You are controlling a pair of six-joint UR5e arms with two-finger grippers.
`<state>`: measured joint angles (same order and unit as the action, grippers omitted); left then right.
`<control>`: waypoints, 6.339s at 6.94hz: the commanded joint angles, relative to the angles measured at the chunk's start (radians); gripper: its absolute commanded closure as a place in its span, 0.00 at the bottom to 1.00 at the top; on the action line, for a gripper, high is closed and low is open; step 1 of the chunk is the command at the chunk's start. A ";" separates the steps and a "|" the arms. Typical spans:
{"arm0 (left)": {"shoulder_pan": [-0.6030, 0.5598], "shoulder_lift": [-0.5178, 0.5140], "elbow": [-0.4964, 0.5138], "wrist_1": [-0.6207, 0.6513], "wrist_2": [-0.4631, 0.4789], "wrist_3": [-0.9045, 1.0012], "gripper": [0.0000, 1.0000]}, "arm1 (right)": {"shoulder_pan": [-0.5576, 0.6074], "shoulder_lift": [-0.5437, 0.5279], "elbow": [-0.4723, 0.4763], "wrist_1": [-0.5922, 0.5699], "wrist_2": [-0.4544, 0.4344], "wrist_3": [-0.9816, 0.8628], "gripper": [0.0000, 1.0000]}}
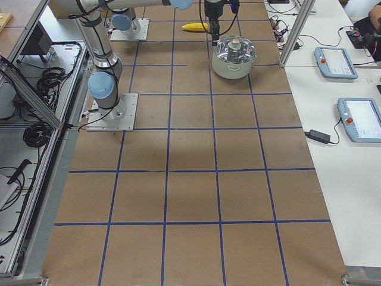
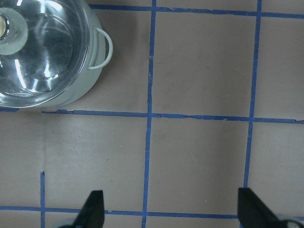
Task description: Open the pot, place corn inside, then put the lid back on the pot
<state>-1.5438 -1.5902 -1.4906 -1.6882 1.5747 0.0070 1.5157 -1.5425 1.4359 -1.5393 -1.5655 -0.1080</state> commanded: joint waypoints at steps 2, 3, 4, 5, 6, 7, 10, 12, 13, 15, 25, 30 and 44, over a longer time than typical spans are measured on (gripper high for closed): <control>-0.001 0.001 0.009 -0.040 -0.007 -0.008 0.00 | 0.000 0.002 0.017 -0.009 0.016 0.017 0.00; 0.001 0.001 0.010 -0.041 -0.005 -0.009 0.00 | 0.003 0.002 0.018 -0.009 0.016 0.014 0.00; 0.001 0.001 0.013 -0.041 -0.001 -0.005 0.00 | 0.012 0.004 0.018 -0.009 0.016 0.013 0.00; 0.001 -0.001 0.012 -0.039 -0.002 -0.004 0.00 | 0.023 0.005 0.018 -0.009 0.016 0.014 0.00; 0.008 -0.001 0.007 -0.039 -0.008 0.005 0.00 | 0.023 0.007 0.018 -0.010 0.015 0.011 0.00; 0.008 -0.001 0.006 -0.039 -0.002 0.007 0.00 | 0.029 0.016 0.015 -0.012 0.010 0.008 0.00; 0.011 -0.001 0.001 -0.036 0.001 0.007 0.00 | 0.061 0.031 0.017 -0.041 0.002 0.022 0.00; 0.011 -0.001 0.000 -0.034 0.001 0.007 0.00 | 0.110 0.048 0.006 -0.038 0.001 0.065 0.00; 0.013 -0.001 0.000 -0.034 -0.001 0.008 0.00 | 0.127 0.097 -0.018 -0.062 -0.001 0.067 0.00; 0.011 0.001 0.000 -0.034 -0.002 0.007 0.00 | 0.232 0.259 -0.174 -0.075 0.016 0.066 0.01; 0.011 0.001 -0.002 -0.034 -0.001 0.007 0.00 | 0.328 0.641 -0.433 -0.229 -0.001 0.117 0.05; 0.013 0.001 -0.002 -0.034 0.001 0.007 0.00 | 0.347 0.636 -0.379 -0.245 -0.002 0.114 0.06; 0.011 -0.004 -0.008 -0.031 0.001 0.008 0.00 | 0.215 0.426 -0.439 0.014 -0.004 -0.042 0.89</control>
<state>-1.5314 -1.5916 -1.4949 -1.7226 1.5763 0.0145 1.7905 -1.0506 1.0030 -1.6133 -1.5715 -0.0841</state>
